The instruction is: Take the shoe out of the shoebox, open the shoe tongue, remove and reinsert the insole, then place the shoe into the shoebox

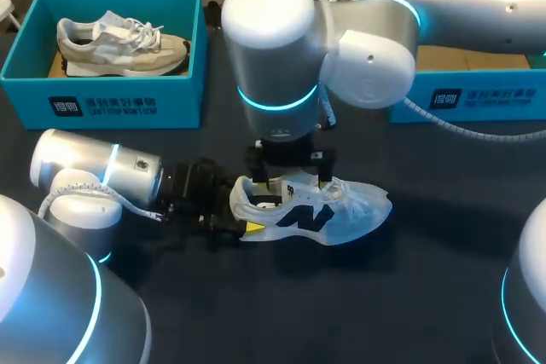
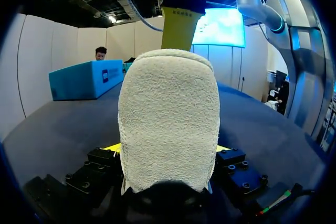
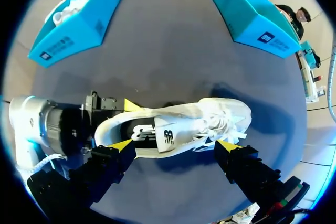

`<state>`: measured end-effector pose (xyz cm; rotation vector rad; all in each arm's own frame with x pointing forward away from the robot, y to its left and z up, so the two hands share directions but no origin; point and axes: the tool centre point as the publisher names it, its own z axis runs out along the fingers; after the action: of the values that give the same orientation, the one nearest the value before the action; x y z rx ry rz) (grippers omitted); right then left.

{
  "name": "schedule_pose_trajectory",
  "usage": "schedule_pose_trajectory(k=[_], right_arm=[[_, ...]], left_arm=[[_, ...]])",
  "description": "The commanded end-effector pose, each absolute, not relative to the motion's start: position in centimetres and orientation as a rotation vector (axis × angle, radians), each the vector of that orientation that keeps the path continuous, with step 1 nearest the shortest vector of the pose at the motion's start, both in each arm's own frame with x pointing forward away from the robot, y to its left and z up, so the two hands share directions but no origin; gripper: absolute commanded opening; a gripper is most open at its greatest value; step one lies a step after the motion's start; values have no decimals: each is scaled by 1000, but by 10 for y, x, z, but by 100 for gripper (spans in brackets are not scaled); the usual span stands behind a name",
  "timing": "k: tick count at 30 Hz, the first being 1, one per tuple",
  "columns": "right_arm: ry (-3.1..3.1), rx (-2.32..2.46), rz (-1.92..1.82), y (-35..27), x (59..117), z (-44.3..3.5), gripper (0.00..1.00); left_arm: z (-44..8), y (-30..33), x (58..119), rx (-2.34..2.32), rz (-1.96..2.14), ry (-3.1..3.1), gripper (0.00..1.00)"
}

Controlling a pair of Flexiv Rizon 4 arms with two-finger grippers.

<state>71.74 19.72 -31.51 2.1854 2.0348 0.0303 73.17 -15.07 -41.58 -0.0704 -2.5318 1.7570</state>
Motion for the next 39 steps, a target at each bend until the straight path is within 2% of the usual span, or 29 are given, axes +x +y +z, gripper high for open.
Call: schedule_pose_trajectory(k=[1, 26, 39], right_arm=[[1919, 2216, -41, 210, 712, -328, 100], [1771, 2132, -156, 198, 723, -365, 100], [1695, 2123, -268, 174, 721, -367, 100]], left_arm=[[-419, -153, 731, -71, 1755, -2533, 0], [-419, -153, 731, -71, 1755, -2533, 0], [-419, -153, 731, -71, 1755, -2533, 0]])
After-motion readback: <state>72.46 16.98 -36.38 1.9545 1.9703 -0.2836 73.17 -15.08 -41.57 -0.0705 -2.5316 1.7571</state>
